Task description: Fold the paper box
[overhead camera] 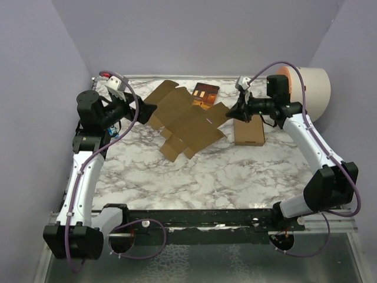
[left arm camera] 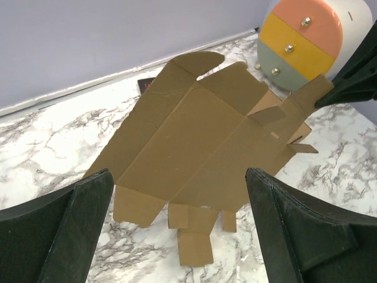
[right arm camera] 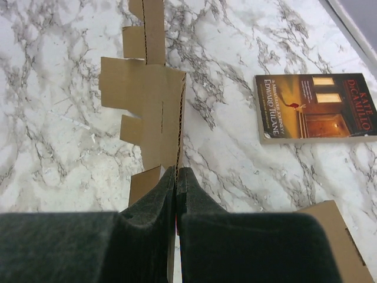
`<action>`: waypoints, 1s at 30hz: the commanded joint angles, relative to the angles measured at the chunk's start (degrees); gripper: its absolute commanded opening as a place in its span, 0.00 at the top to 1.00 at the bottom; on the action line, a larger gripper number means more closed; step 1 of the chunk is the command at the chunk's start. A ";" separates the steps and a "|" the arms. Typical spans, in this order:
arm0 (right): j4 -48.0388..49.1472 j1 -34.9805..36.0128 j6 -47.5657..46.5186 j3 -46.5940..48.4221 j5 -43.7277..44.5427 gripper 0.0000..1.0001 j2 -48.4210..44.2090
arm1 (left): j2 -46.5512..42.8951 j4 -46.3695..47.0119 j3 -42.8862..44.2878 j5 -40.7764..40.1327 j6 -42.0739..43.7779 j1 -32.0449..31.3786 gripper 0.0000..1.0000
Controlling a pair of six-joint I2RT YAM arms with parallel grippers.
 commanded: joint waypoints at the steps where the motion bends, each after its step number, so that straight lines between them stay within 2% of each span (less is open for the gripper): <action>1: -0.97 -0.45 -2.29 -0.55 -3.41 0.99 -2.67 | 4.09 1.58 1.99 11.09 5.76 3.25 0.01; 4: -1.77 -0.61 -3.68 -0.33 -3.62 0.99 -2.46 | 7.70 12.32 -0.35 19.58 1.65 6.27 0.01; 8: -2.72 -0.89 -4.48 -0.16 -4.25 0.99 -2.58 | 11.26 41.12 -8.34 29.77 -13.66 10.88 0.04; 11: -3.85 -1.45 -4.57 0.69 -5.57 0.99 -2.48 | 13.72 60.54 -12.69 32.02 -24.45 13.30 0.05; 16: -5.43 -2.39 -4.96 1.62 -7.69 0.99 -2.60 | 19.67 69.54 -13.47 33.55 -27.51 14.10 0.06; 18: -5.69 -2.66 -5.01 1.69 -8.48 0.99 -2.73 | 22.90 75.74 -13.18 34.87 -31.35 14.11 0.06; 20: -6.02 -3.00 -5.08 1.88 -9.10 0.99 -2.83 | 26.84 86.10 -12.67 35.68 -38.14 14.38 0.06; 23: -6.88 -3.41 -5.63 2.33 -10.11 0.99 -2.85 | 35.94 107.11 -9.59 36.41 -54.16 15.03 0.08; 27: -7.71 -3.81 -6.23 2.64 -10.99 0.99 -2.95 | 47.11 109.99 -0.82 37.09 -64.99 15.48 0.13; 30: -8.09 -4.03 -6.52 2.91 -11.15 0.99 -3.05 | 49.02 109.98 0.45 38.27 -65.05 15.26 0.14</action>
